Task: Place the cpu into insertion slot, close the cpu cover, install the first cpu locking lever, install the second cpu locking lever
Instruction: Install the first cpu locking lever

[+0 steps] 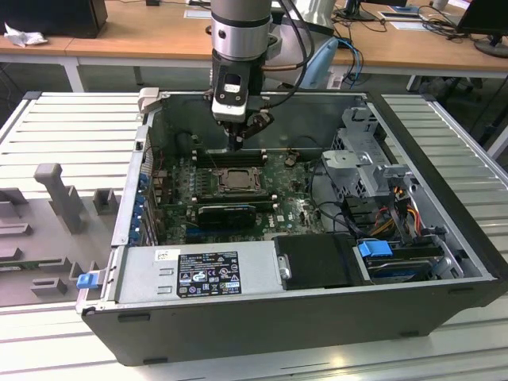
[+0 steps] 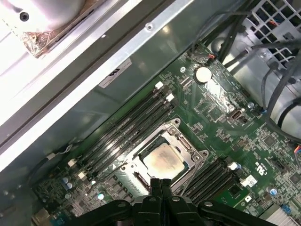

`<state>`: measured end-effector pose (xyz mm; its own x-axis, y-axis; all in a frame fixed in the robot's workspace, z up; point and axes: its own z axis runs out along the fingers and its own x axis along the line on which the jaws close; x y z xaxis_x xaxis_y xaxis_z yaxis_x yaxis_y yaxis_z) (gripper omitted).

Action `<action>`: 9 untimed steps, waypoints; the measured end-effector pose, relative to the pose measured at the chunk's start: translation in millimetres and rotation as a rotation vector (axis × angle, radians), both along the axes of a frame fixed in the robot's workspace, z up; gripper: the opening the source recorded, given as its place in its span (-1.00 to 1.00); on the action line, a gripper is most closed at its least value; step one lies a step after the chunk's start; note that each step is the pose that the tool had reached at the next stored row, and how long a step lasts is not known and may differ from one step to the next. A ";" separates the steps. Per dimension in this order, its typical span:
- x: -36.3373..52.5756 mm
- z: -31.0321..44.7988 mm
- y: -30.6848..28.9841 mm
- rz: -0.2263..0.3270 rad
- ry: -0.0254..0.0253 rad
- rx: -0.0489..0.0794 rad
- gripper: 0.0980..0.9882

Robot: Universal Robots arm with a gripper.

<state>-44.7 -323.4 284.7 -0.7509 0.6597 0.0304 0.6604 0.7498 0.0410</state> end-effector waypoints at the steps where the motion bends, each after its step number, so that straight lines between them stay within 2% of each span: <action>1: 0.0 0.0 0.0 0.012 0.0000 0.000 -0.98; 9: 0.0 0.0 0.0 0.102 0.0000 0.000 -0.98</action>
